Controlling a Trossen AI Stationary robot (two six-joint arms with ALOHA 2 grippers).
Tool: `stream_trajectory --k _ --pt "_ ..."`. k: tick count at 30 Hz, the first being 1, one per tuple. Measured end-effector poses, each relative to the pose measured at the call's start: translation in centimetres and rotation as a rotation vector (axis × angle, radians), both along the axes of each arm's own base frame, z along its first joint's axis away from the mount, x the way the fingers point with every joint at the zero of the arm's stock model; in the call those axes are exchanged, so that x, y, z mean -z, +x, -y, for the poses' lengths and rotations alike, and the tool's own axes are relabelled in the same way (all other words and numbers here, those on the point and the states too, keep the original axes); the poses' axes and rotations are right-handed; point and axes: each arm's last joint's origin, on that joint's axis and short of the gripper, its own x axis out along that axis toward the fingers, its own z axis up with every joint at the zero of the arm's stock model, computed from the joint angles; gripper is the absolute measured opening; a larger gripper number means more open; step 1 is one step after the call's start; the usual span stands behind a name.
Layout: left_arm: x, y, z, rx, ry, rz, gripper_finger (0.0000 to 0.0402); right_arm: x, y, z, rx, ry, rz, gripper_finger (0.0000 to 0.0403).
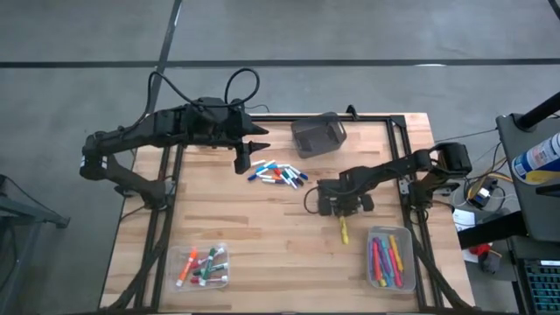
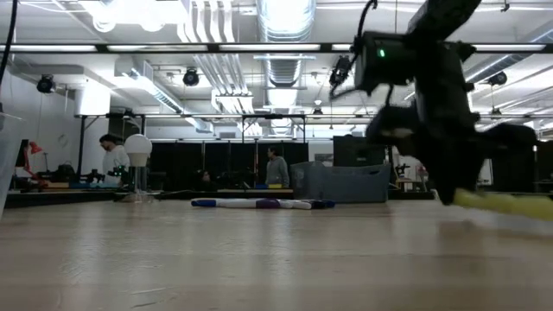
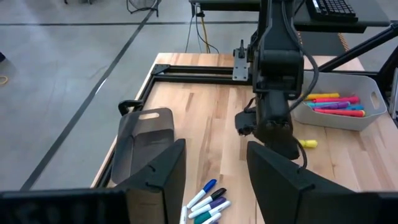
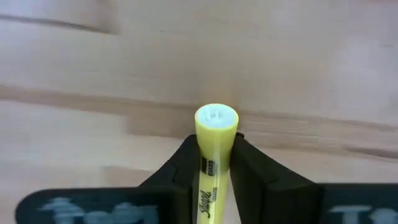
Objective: Pick & Place Markers
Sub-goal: Put the yellow marker into the gray bin
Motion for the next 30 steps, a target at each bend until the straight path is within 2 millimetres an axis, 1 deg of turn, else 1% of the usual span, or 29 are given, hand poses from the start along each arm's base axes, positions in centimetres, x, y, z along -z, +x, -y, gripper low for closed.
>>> stream_trajectory --k 4,6,12,15,18,21,23,24,26,30 --pt "0.0 0.0 0.0 0.005 0.011 -0.003 0.0163 -2.6 0.7 -0.1 -0.008 0.025 0.076 0.0056" --pt "0.0 0.0 0.0 0.007 0.014 -0.004 0.0163 -4.1 0.8 -0.2 -0.012 0.045 0.085 0.0056" --pt "0.1 0.1 0.0 0.006 0.015 -0.006 0.0163 -9.0 1.0 -1.1 -0.075 0.176 0.122 0.0056" --pt "0.3 0.2 0.0 0.009 0.013 -0.013 0.0163 -11.1 0.5 -2.1 -0.113 0.268 0.073 0.0056" --pt "0.7 0.2 0.0 0.011 0.011 -0.032 0.0163 -12.4 -0.5 -3.4 -0.162 0.317 -0.024 0.0056" --pt "1.1 0.3 0.0 0.018 0.015 -0.045 0.0163 -13.2 -1.7 -4.9 -0.2 0.339 -0.133 0.0056" --pt "1.3 0.4 0.0 0.025 0.022 -0.055 0.0163 -13.3 -2.6 -5.9 -0.204 0.331 -0.213 0.0056" --pt "1.4 0.4 0.0 0.026 0.025 -0.058 0.0163 -13.3 -2.8 -6.3 -0.207 0.328 -0.224 0.0056" --pt "1.6 0.5 0.0 0.031 0.034 -0.063 0.0163 -12.9 -3.4 -7.1 -0.205 0.321 -0.254 0.0056" --pt "2.0 0.6 -0.1 0.039 0.046 -0.077 0.0163 -11.2 -4.4 -8.1 -0.187 0.29 -0.337 0.0056"
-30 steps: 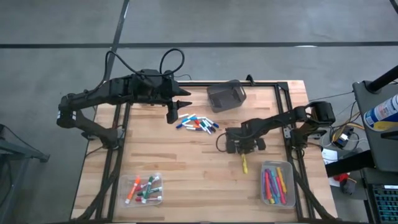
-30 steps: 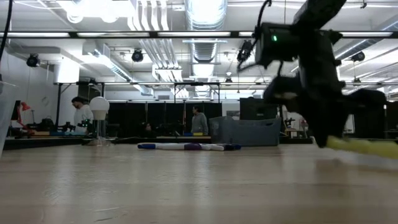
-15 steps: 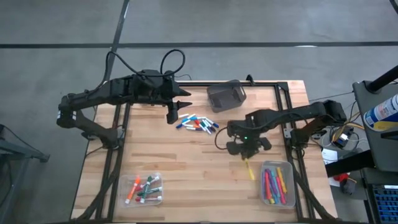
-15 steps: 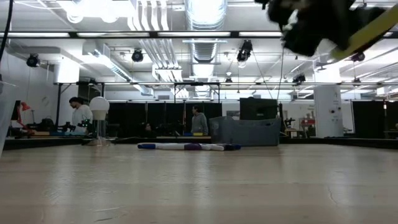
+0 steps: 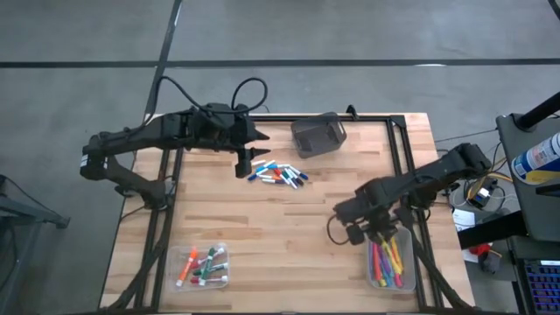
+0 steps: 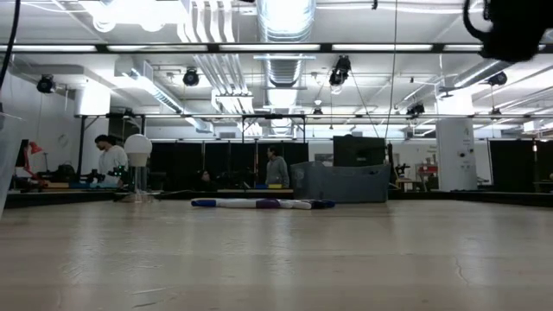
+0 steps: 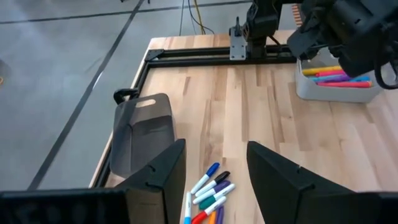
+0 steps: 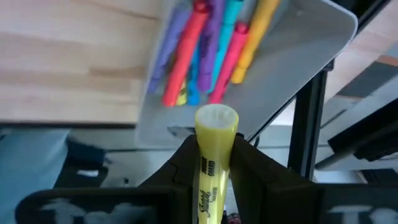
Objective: Pick & Place Markers
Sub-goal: Put the yellow marker into the gray bin, then put the left small dark blue highlighter pen into the black bin
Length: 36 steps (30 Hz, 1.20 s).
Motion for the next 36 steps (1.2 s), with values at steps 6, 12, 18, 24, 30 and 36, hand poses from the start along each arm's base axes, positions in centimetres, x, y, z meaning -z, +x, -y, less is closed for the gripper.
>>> stream_trajectory --k 6,12,18,24,30,36 --pt "0.2 0.1 0.0 0.009 0.007 -0.009 0.0163 3.8 -0.9 -0.5 0.009 -0.002 -0.024 0.0073" --pt "0.3 0.0 0.0 0.01 0.005 -0.017 0.0163 5.7 -1.3 -0.4 0.051 -0.003 -0.044 0.0093" --pt "0.3 0.0 0.0 0.011 0.005 -0.017 0.0163 5.3 -1.4 -0.4 0.03 0.019 -0.02 0.0116" --pt "0.5 0.0 0.1 0.031 0.018 -0.025 0.0163 2.9 -1.2 -0.5 0.015 0.076 0.097 0.0158" --pt "0.7 0.1 0.1 0.067 -0.001 -0.031 0.0163 -0.5 -0.6 -0.6 -0.064 0.139 0.361 0.0166" --pt "1.2 0.2 0.1 0.072 0.003 -0.053 0.0163 -2.8 0.6 -0.6 -0.062 0.1 0.692 0.0151"
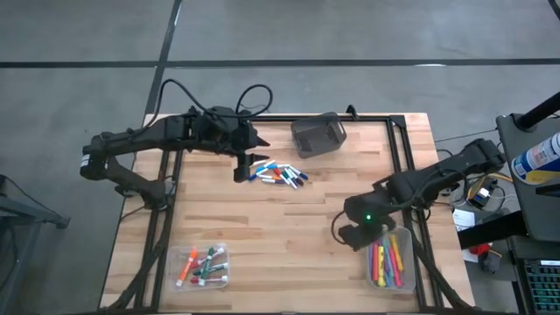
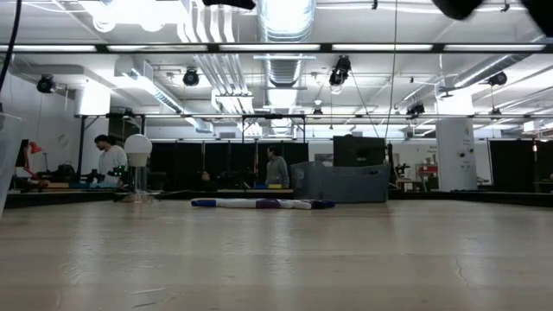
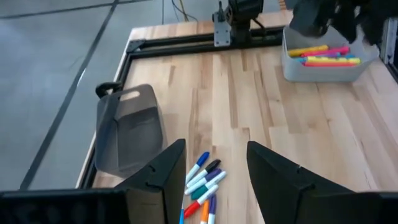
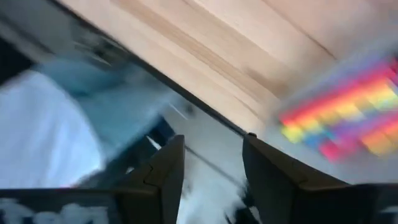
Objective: Pick & Place Markers
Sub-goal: Put the left small dark blue highlighter pen into the black bin
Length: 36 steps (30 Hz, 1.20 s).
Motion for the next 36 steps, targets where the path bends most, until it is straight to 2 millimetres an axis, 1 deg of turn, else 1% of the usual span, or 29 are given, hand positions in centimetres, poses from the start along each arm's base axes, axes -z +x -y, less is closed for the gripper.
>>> stream_trajectory --k 3,6,9,12,17,21,24,27,30,34,36 --pt "0.3 -0.1 0.0 0.0 -0.004 -0.028 0.0163 -1.0 1.0 0.1 0.067 -0.056 0.205 0.0143" --pt "0.4 -0.2 0.0 -0.007 -0.016 -0.041 0.0163 -1.9 2.0 0.4 0.118 -0.168 0.416 0.0134" --pt "0.6 -0.3 0.0 -0.009 -0.022 -0.064 0.0163 -2.8 2.8 0.9 0.166 -0.287 0.586 0.0126" --pt "0.8 -0.5 0.1 -0.013 -0.03 -0.094 0.0163 -3.4 3.4 1.5 0.19 -0.359 0.691 0.0117" --pt "1.7 -0.5 0.1 -0.011 -0.034 -0.147 0.0163 -4.3 4.2 2.3 0.209 -0.419 0.816 0.0103" --pt "3.8 -0.2 0.0 0.003 -0.021 -0.216 0.0163 -5.5 4.9 3.1 0.24 -0.466 0.965 0.0092" --pt "5.9 0.0 -0.1 0.004 -0.022 -0.273 0.0163 -6.7 5.3 3.6 0.26 -0.485 1.082 0.0083" --pt "7.9 0.2 -0.2 0.0 -0.03 -0.308 0.0163 -7.4 5.5 4.1 0.263 -0.521 1.161 0.0076" --pt "9.6 0.2 -0.3 -0.011 -0.046 -0.342 0.0163 -7.6 5.6 4.7 0.287 -0.533 1.178 0.0073" --pt "11.3 0.2 -0.4 -0.023 -0.079 -0.358 0.0163 -7.8 5.8 5.7 0.336 -0.542 1.178 0.0074" --pt "12.0 0.2 -0.7 -0.013 -0.124 -0.351 0.0163 -7.8 5.8 6.2 0.359 -0.567 1.174 0.0075"
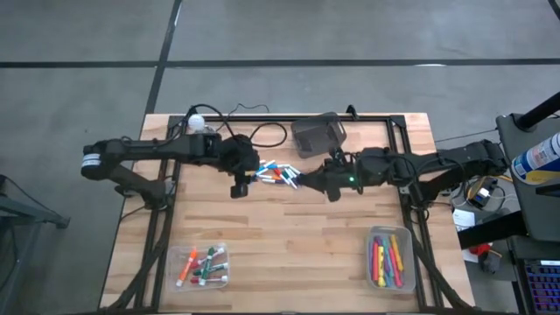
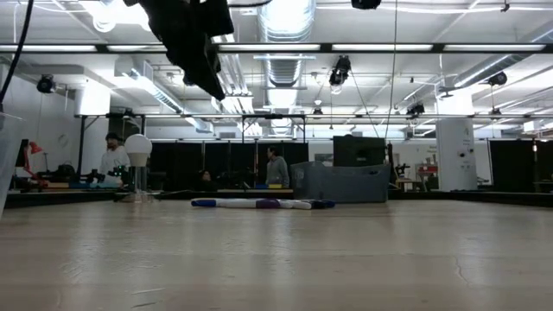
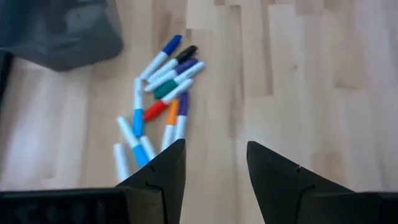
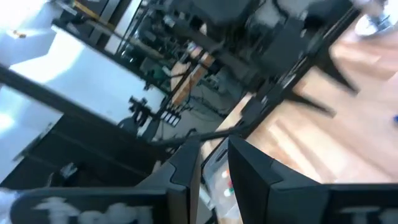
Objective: Pick & Place Markers
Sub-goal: Put the left small dark blue highlighter pen into the black bin
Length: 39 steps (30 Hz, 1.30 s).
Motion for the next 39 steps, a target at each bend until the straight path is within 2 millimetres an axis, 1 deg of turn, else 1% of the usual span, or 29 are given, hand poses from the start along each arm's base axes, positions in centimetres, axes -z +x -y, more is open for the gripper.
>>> stream_trajectory --k 4,5,9,14,20,24,28,31,39 --pt "1.2 0.1 -1.1 -0.008 -0.157 0.011 0.0163 -0.2 0.1 0.4 0.012 -0.052 0.025 0.0072" --pt "1.6 0.1 -1.4 -0.023 -0.173 0.004 0.0163 -0.3 0.1 0.5 0.012 -0.066 0.03 0.0071" --pt "3.2 0.1 -2.8 -0.077 -0.187 -0.034 0.0163 -0.4 0.1 0.8 0.018 -0.11 0.041 0.0071" --pt "5.4 0.8 -4.6 -0.203 -0.251 -0.108 0.0163 -0.4 0.2 1.3 0.037 -0.122 0.042 0.0075" --pt "8.5 1.9 -6.0 -0.286 -0.205 -0.216 0.0163 -0.4 0.2 1.3 0.035 -0.131 0.042 0.0069" --pt "10.7 2.6 -6.4 -0.301 -0.219 -0.29 0.0163 -0.4 0.2 1.4 0.036 -0.134 0.039 0.0069" --pt "12.1 3.0 -6.6 -0.307 -0.231 -0.338 0.0163 -0.4 0.2 1.3 0.033 -0.152 0.037 0.0072" --pt "12.7 3.1 -6.6 -0.307 -0.235 -0.36 0.0163 -0.3 0.2 1.3 0.032 -0.155 0.036 0.0072" --pt "13.7 3.5 -6.8 -0.285 -0.223 -0.371 0.0163 -0.3 0.3 1.5 0.041 -0.179 0.032 0.0071"
